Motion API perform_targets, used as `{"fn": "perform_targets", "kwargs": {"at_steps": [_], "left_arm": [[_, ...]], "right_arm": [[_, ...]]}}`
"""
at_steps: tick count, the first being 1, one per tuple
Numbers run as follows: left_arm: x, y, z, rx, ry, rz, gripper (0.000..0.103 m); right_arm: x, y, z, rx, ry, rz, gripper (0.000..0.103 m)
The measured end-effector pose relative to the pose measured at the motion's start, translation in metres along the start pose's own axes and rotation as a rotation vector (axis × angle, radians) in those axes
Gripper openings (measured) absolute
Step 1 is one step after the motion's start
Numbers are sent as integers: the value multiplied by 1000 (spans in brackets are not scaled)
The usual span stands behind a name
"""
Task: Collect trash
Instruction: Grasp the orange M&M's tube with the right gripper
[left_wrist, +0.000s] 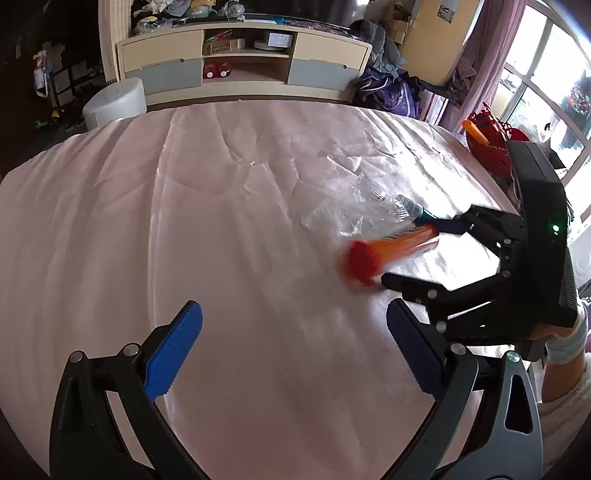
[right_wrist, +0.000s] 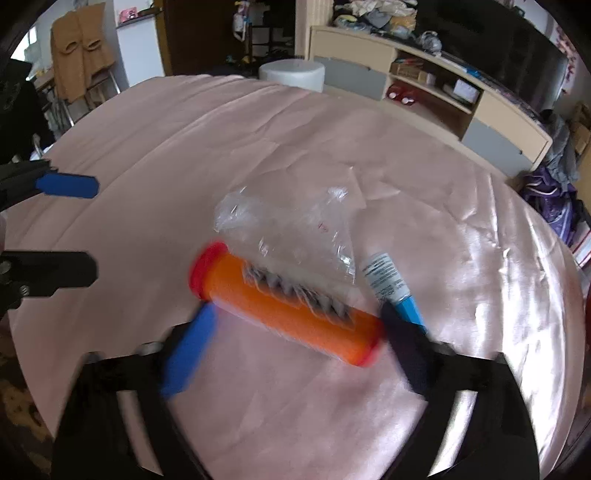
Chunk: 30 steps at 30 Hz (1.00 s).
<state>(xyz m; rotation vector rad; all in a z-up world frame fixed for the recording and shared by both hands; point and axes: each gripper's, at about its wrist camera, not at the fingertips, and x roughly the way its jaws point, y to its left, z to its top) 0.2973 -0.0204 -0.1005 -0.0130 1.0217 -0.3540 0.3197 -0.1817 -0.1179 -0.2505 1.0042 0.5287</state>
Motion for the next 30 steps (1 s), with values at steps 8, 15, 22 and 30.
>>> {"fn": "perform_targets", "kwargs": {"at_steps": [8, 15, 22, 30], "left_arm": [[12, -7, 13, 40, 2, -24, 95], [9, 9, 22, 15, -13, -6, 95], [16, 29, 28, -16, -3, 50, 94], [27, 25, 26, 3, 35, 6, 80]], "right_arm": [[-5, -2, -3, -14, 8, 76, 53], [-12, 21, 3, -125, 30, 215, 53], [-10, 37, 8, -155, 35, 240, 53], [7, 52, 16, -206, 21, 219, 57]]}}
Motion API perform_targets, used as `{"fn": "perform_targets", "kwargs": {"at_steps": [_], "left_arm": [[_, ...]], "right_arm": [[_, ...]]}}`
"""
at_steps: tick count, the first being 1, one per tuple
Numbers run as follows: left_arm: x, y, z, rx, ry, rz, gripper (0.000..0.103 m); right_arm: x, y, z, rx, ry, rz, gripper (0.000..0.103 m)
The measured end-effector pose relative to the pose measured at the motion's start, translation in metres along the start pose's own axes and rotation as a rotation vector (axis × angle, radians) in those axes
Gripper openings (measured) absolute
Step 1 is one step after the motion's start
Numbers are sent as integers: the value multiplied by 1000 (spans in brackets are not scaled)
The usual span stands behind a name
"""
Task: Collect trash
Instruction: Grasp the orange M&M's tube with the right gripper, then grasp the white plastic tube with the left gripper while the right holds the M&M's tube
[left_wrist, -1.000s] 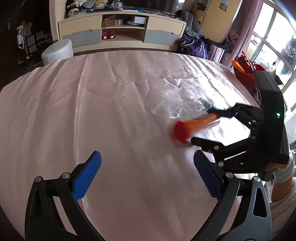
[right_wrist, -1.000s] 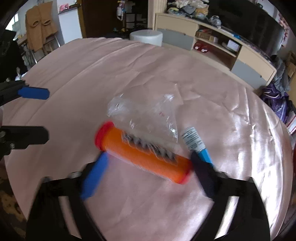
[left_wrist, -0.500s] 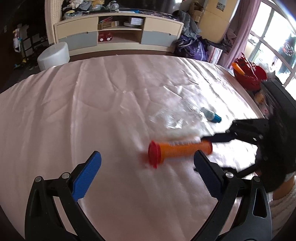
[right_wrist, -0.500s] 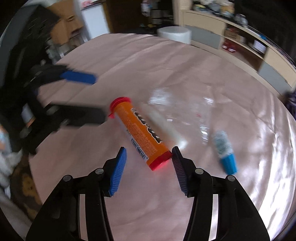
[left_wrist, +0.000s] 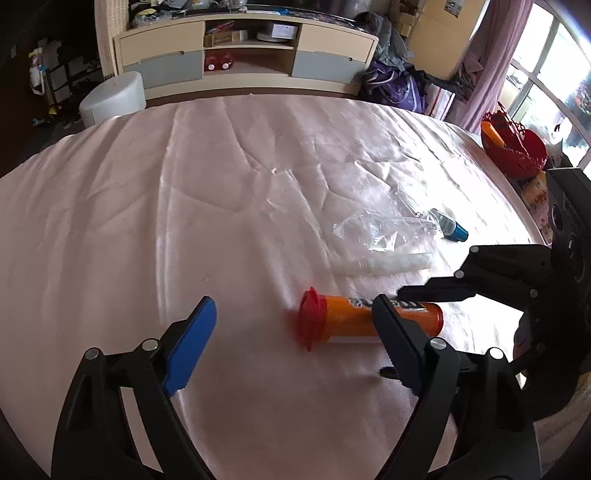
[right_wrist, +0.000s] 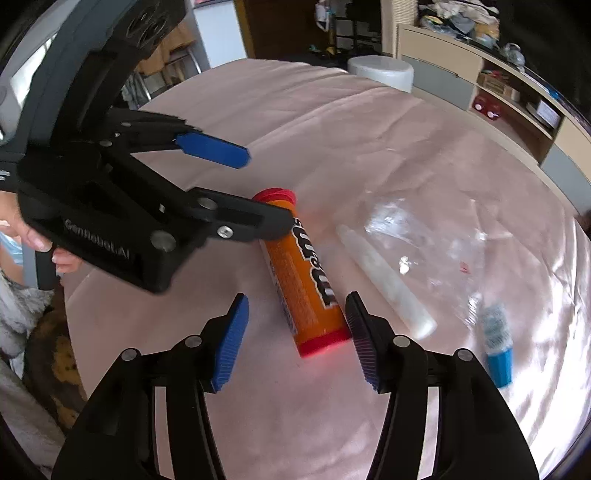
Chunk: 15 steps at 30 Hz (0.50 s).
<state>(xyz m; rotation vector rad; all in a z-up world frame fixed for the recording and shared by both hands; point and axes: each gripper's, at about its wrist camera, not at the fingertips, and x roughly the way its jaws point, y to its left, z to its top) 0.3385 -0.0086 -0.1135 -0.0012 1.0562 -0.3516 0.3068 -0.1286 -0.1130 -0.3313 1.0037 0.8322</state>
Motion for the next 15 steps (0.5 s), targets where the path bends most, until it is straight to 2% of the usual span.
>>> {"fn": "perform_targets", "kwargs": {"at_steps": [2, 3, 4, 15], "left_arm": [[1, -2, 1, 3, 2, -10, 79], [1, -3, 1, 5, 1, -10, 79], [1, -5, 3, 7, 0, -8, 79], [17, -44, 13, 92, 16, -55, 82]], "right_arm": [[0, 0, -1, -5, -16, -13, 51], [-1, 0, -1, -6, -22, -21, 34], [-3, -2, -3, 2, -28, -21, 29], [-40, -21, -59, 83, 3, -14, 28]]}}
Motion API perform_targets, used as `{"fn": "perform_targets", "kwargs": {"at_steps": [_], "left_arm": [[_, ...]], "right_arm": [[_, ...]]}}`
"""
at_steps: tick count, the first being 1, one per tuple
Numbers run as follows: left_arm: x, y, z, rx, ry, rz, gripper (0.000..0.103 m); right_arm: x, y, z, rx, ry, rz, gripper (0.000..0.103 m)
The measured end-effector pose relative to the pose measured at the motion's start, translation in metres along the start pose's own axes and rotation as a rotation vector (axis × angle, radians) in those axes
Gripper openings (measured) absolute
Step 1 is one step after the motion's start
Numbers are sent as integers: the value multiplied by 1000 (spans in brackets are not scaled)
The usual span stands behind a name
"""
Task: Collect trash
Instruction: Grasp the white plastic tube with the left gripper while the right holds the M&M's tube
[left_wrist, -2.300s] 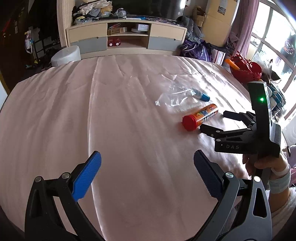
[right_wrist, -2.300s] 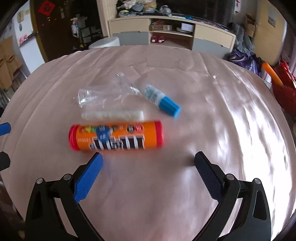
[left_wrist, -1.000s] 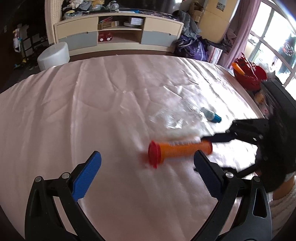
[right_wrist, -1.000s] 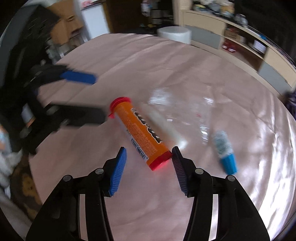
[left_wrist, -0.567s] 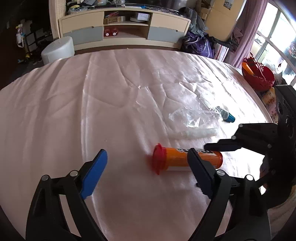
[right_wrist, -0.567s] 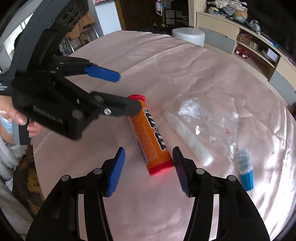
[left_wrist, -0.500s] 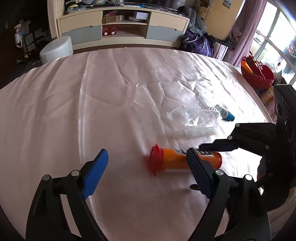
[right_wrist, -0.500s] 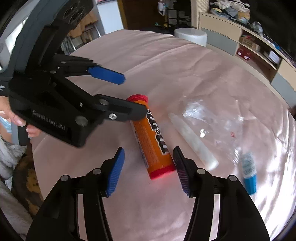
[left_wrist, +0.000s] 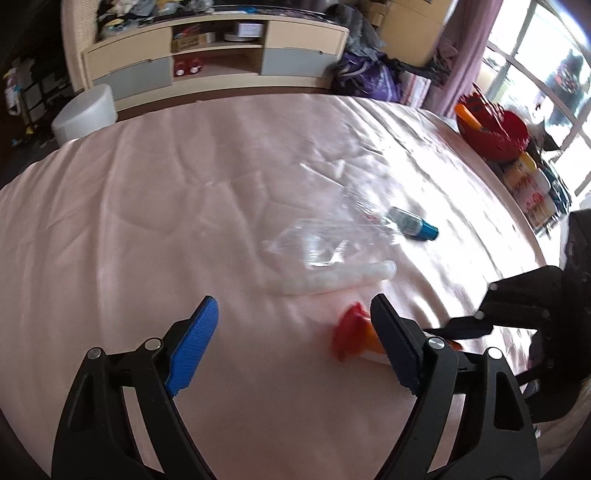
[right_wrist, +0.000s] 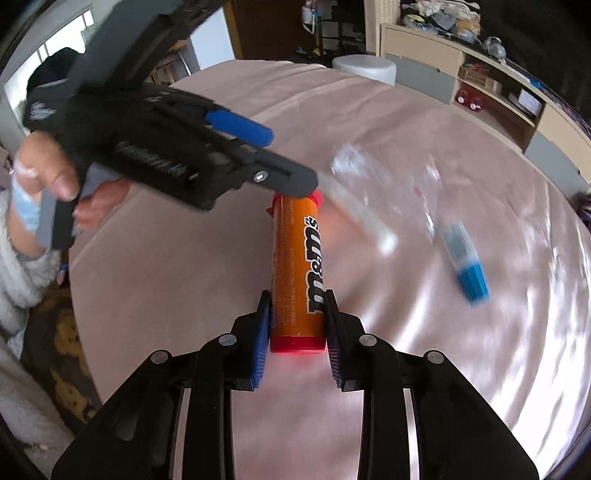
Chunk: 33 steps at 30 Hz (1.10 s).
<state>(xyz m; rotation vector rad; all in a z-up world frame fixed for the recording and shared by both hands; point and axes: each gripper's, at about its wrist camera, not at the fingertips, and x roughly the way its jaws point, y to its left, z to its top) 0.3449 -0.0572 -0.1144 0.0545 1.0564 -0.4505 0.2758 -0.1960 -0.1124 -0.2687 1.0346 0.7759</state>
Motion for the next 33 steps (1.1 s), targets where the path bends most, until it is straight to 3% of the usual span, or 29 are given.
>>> {"fn": "perform_targets", "kwargs": {"at_steps": [12, 17, 19, 27, 33], "left_arm": [[36, -41, 18, 127, 43, -46, 87], [41, -54, 15, 192, 28, -42, 90], [39, -60, 9, 229, 18, -33, 85], [26, -75, -10, 332, 3, -11, 44], [25, -99, -15, 382, 21, -68, 32]], "right_arm": [[-45, -20, -75, 186, 11, -18, 29], [-52, -26, -88, 234, -7, -31, 29], [-51, -26, -88, 237, -11, -34, 29], [-46, -30, -86, 276, -30, -61, 28], [-54, -34, -100, 345, -42, -120, 29]]}}
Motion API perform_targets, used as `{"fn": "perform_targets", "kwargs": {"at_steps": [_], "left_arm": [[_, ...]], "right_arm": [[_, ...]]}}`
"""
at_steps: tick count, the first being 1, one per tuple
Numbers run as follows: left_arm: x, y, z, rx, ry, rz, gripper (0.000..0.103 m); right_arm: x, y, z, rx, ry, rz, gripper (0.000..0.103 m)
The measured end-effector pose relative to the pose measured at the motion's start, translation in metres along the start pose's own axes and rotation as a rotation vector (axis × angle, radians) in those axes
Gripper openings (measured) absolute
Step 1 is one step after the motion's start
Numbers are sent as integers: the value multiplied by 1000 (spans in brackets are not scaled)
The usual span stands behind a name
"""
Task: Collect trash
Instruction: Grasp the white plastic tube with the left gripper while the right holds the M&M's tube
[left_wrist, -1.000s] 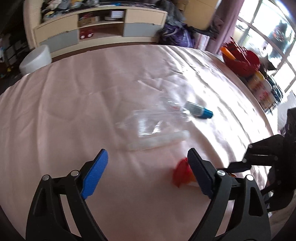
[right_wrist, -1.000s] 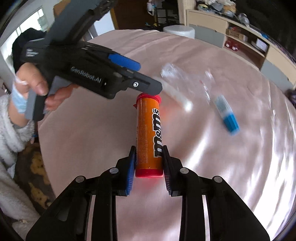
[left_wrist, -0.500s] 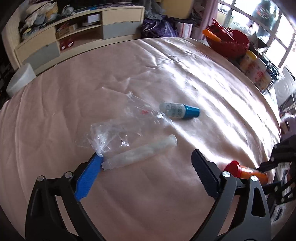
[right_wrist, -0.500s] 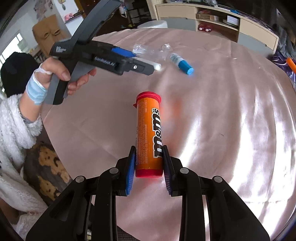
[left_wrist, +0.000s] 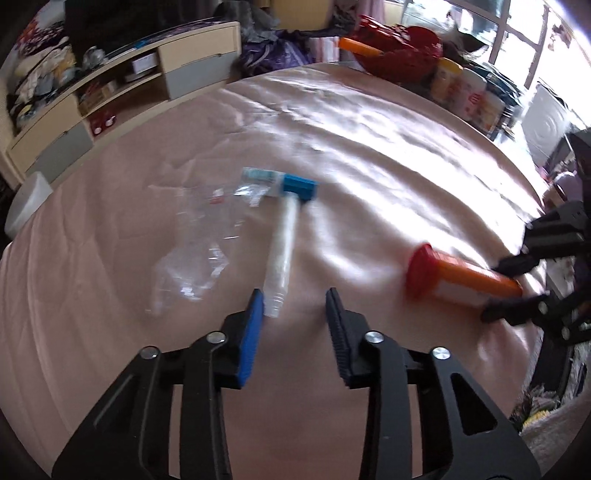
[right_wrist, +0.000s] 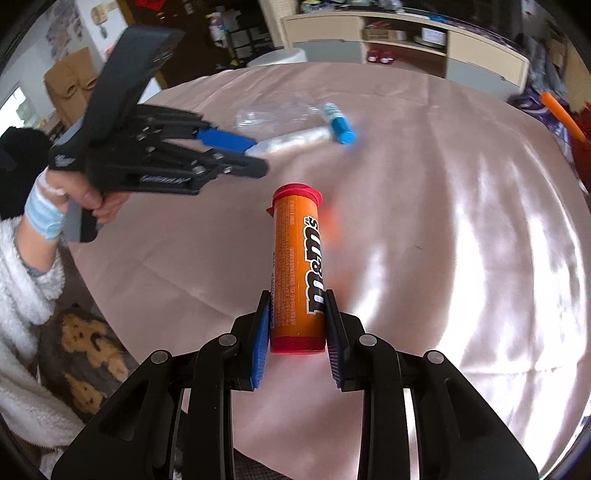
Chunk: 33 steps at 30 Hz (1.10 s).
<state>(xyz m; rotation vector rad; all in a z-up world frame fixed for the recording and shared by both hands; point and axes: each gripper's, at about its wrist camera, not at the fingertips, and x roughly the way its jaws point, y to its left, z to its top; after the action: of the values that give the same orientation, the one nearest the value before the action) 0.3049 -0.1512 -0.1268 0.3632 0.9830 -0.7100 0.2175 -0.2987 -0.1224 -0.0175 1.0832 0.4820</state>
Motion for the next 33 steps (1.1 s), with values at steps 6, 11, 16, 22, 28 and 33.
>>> {"fn": "perform_targets", "kwargs": {"at_steps": [6, 11, 16, 22, 28, 33], "left_arm": [[14, -8, 22, -10, -3, 20, 32], [25, -10, 41, -37, -2, 31, 32], [38, -12, 59, -50, 9, 78, 45], [48, -18, 76, -49, 9, 92, 39], [40, -29, 67, -41, 29, 118, 12], [21, -38, 37, -68, 36, 136, 11]], "right_arm": [[-3, -21, 0, 73, -32, -49, 29], [1, -27, 6, 78, -52, -60, 29], [3, -38, 12, 106, -84, -68, 28], [7, -52, 20, 147, -110, -94, 28], [8, -50, 21, 151, -113, -116, 28], [4, -35, 10, 151, -113, -138, 28]]}}
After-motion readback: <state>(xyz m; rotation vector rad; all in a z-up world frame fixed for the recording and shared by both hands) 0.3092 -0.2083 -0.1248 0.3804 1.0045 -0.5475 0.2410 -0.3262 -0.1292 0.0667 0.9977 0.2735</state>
